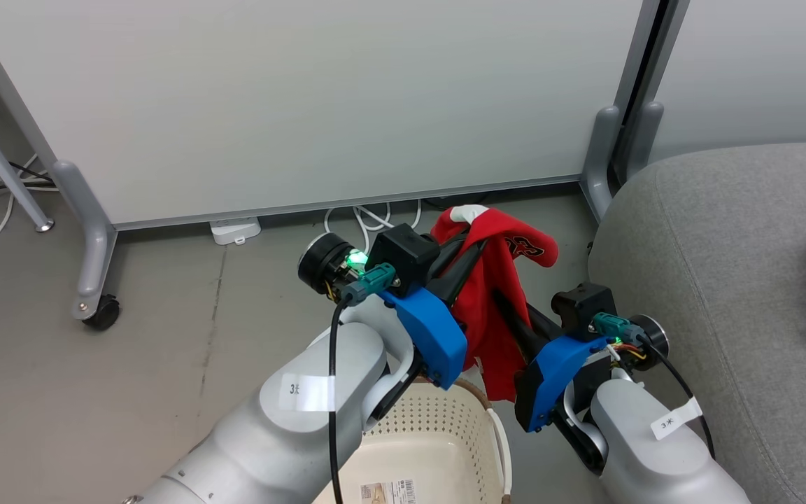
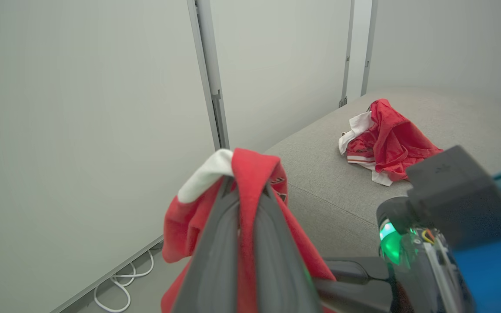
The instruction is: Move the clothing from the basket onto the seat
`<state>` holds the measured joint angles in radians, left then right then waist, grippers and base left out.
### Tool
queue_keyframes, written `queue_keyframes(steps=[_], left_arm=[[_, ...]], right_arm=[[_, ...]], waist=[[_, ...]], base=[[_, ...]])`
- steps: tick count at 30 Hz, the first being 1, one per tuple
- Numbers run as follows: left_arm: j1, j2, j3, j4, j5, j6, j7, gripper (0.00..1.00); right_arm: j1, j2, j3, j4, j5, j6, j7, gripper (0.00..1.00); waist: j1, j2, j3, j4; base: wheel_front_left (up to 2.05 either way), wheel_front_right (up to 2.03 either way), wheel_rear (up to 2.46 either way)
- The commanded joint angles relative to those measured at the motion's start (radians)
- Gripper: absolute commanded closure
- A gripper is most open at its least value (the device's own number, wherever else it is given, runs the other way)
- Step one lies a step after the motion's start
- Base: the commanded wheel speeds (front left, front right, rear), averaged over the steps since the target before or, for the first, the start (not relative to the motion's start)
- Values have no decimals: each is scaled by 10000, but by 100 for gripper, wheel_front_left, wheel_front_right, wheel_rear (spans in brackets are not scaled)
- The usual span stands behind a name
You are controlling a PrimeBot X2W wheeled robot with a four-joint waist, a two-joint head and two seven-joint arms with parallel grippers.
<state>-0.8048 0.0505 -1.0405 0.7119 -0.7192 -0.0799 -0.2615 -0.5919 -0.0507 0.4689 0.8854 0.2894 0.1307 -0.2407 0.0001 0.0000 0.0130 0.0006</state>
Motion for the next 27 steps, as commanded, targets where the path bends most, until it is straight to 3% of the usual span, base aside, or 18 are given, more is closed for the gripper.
queue_keyframes(steps=[1, 2, 3, 12, 27], left_arm=[[-74, 7, 90, -7, 32, 45, -57, 57], [-31, 7, 108, -24, 60, 50, -57, 16], [23, 7, 148, -56, 94, 64, -58, 1], [1298, 495, 1013, -1053, 882, 210, -46, 0], [5535, 1708, 4369, -4089, 3221, -91, -47, 0]], right_arm=[[-214, 3, 31, 76, 66, 1, -84, 100], [-224, 3, 34, 100, 91, 1, -105, 100], [-234, 3, 26, 115, 114, 1, -123, 100], [-395, 3, -241, 210, -38, 1, -214, 100], [-272, 4, -663, -58, -375, 1, -260, 100]], waist=[[-1, 0, 1, -19], [-1, 0, 0, -23], [-1, 0, -1, -27], [-1, 0, 1, -125], [-1, 0, 60, -237]], base=[[0, 0, 0], [0, 0, 0], [0, 0, 0], [0, 0, 0], [0, 0, 0]])
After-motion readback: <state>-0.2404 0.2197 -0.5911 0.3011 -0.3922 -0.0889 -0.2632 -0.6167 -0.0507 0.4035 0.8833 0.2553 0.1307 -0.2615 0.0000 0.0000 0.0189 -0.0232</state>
